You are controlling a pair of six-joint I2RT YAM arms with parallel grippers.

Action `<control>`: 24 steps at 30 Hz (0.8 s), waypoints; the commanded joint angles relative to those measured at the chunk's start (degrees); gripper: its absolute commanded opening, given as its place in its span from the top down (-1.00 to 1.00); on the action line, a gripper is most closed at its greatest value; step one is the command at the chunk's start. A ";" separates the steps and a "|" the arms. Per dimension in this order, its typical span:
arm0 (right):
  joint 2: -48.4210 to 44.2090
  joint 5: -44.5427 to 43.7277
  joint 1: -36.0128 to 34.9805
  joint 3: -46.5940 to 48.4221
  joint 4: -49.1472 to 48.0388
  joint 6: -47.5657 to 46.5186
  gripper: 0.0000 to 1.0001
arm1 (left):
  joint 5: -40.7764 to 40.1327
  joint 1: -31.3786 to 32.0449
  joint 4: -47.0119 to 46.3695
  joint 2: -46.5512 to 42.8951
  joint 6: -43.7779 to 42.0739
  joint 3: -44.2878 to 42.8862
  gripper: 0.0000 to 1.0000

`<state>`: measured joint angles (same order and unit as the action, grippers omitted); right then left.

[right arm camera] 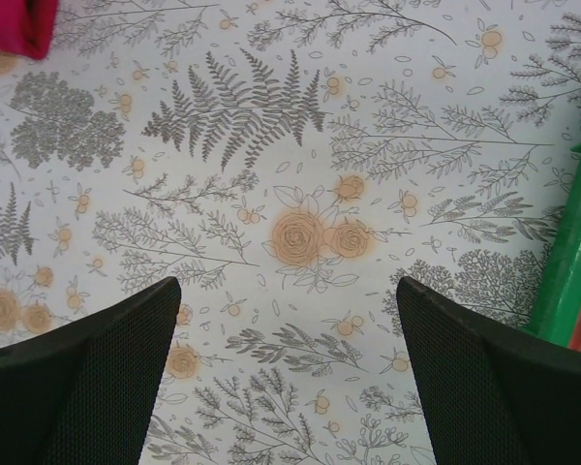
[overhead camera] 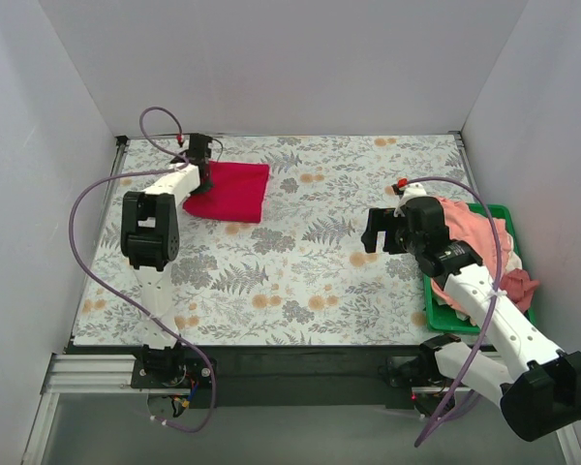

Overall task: Fold and stack the t-shirts
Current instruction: Neatly place the folded tshirt to the corner

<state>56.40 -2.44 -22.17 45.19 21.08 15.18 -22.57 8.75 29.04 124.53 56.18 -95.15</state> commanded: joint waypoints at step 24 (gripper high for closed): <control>5.21 -11.27 3.19 3.33 0.28 -3.23 -0.97 | -12.50 -18.77 -9.52 19.26 -21.73 -28.33 0.62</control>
<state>62.08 -12.16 -19.40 46.39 22.44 12.67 -31.03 -8.47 21.04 145.27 35.09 -121.27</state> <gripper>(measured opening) 0.984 0.165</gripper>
